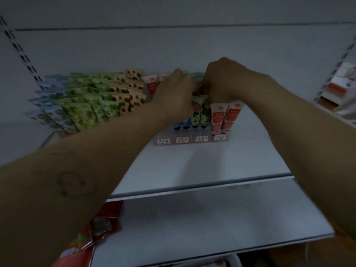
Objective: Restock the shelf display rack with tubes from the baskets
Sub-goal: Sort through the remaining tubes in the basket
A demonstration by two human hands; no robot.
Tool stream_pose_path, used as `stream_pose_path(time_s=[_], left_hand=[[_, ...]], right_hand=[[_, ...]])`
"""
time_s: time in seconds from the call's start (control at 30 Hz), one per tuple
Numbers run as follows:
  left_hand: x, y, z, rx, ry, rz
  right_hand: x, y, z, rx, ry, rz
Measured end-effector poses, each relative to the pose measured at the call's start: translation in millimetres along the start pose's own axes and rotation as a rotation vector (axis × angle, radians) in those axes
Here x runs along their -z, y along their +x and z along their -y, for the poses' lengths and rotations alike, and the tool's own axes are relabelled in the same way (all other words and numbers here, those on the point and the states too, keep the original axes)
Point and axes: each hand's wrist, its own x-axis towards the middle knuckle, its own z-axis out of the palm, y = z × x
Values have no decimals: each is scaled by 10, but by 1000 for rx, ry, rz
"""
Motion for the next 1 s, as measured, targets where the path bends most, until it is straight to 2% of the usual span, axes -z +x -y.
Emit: stream_pose_path(time_s=[0.17,0.27,0.37,0.5,0.7,0.8,0.87,1.0], left_hand=[[220,-72,-175,45,104,91],[253,-182,-199,14,123,94],[294,-394,-163,6,57,-21],[366,-793,-183,1,79,-140],[149,-1623,-403,-93,-42,-174],[-254,-2031,-582,-190,-125,-185],[-588,-2292,-713,-191,-184,-130],[-1245,-2783,-864,28,-290,259]], right_hand=[[159,-174,116,-25,-87,41],[209,-332,54,-26,12,56],[256,-639,-8,-2,112,-62],[168,-1114,117,50,112,-199],[-344,-1948,475,6,171,-345],[-664,-2283,673,34,196,-80],[-932,-2447,747,65,187,92],[-1531,-2678,797,38,145,410]])
